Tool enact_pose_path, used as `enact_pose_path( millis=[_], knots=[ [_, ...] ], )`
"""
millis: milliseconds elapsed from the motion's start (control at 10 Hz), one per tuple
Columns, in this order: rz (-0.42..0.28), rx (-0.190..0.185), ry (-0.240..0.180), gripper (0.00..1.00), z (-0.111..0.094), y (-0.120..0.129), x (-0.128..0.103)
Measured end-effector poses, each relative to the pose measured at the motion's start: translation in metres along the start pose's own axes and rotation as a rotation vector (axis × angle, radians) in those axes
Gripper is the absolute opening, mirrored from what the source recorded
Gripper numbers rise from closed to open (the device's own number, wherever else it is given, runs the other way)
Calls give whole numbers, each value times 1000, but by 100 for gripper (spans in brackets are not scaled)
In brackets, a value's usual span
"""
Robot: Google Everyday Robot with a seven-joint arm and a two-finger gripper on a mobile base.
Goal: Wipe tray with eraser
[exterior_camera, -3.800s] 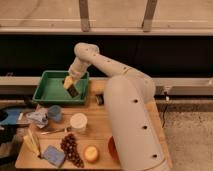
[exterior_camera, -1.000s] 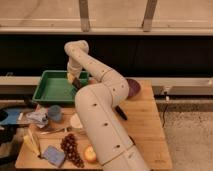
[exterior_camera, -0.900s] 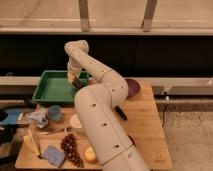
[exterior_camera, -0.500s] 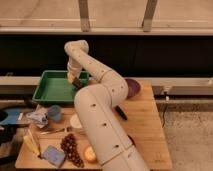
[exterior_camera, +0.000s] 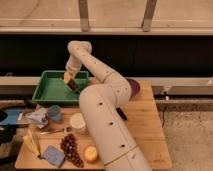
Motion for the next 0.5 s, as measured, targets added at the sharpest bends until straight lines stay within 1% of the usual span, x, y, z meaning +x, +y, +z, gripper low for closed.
enact_pose_path(
  millis=[200, 300, 400, 500],
  knots=[
    [-3, 0, 0, 0, 1, 2, -2],
    [-12, 14, -11, 0, 2, 2, -3],
    [-37, 52, -59, 0, 4, 7, -8],
    [-53, 76, -99, 0, 6, 9, -8]
  ],
)
